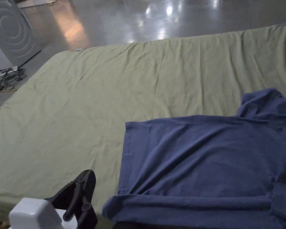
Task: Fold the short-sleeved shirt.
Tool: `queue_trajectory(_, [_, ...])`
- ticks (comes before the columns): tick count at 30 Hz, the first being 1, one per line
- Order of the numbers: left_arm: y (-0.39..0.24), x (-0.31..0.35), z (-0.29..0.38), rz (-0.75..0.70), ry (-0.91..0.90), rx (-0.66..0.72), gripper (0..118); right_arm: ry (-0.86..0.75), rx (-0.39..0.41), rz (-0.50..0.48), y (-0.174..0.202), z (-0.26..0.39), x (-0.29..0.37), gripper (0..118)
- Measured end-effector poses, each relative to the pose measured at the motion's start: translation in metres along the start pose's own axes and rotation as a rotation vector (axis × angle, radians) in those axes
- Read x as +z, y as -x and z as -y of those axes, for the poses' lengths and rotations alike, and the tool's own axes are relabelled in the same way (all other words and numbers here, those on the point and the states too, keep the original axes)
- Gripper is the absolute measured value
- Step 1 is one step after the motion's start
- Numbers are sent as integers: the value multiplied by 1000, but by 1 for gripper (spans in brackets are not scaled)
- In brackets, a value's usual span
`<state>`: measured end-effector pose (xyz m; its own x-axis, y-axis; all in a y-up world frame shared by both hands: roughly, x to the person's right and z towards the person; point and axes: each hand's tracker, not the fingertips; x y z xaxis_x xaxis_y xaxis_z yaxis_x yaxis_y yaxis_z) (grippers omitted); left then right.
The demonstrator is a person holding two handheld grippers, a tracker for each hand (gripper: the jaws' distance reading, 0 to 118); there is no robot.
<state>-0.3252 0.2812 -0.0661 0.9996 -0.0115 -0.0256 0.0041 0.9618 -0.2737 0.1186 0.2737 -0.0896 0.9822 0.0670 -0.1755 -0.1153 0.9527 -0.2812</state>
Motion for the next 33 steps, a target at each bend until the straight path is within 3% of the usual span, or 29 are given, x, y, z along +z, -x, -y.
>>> queue_trajectory(2, [14, -15, 20, 19, 85, 63, 0, 51, -57, -8, -1, 10, -5, 0])
queue_trajectory(6, [40, -54, 68, 48, 205, 192, 0, 79, -63, 3, -2, 16, -9, 0])
queue_trajectory(7, [47, -67, 82, 61, 236, 224, 5, 88, -63, 7, -2, 16, -10, 0])
queue_trajectory(9, [57, -86, 106, 82, 302, 258, 39, 97, -67, 13, -2, 16, -10, 0])
queue_trajectory(10, [61, -96, 117, 83, 337, 283, 66, 101, -70, 18, -2, 16, -10, 0])
queue_trajectory(11, [64, -105, 126, 62, 369, 267, 77, 103, -75, 20, -2, 17, -10, 0])
queue_trajectory(12, [65, -109, 132, 53, 357, 259, 78, 101, -78, 19, -1, 18, -9, 0])
queue_trajectory(16, [71, -117, 143, 109, 378, 311, 77, 140, -66, 36, -2, 26, -6, 0])
queue_trajectory(18, [68, -121, 146, 145, 407, 274, 75, 157, -84, 39, -5, 31, -5, 0])
queue_trajectory(22, [61, -130, 153, 140, 469, 192, 33, 174, -114, 49, -11, 37, -1, 0])
queue_trajectory(25, [59, -138, 156, 129, 503, 191, 33, 178, -106, 68, -37, 70, 15, 0])
queue_trajectory(29, [51, -145, 152, 136, 531, 168, 13, 179, -133, 94, -53, 88, 23, 0])
queue_trajectory(33, [46, -150, 149, 131, 559, 114, 12, 179, -177, 145, -76, 106, 21, 0])
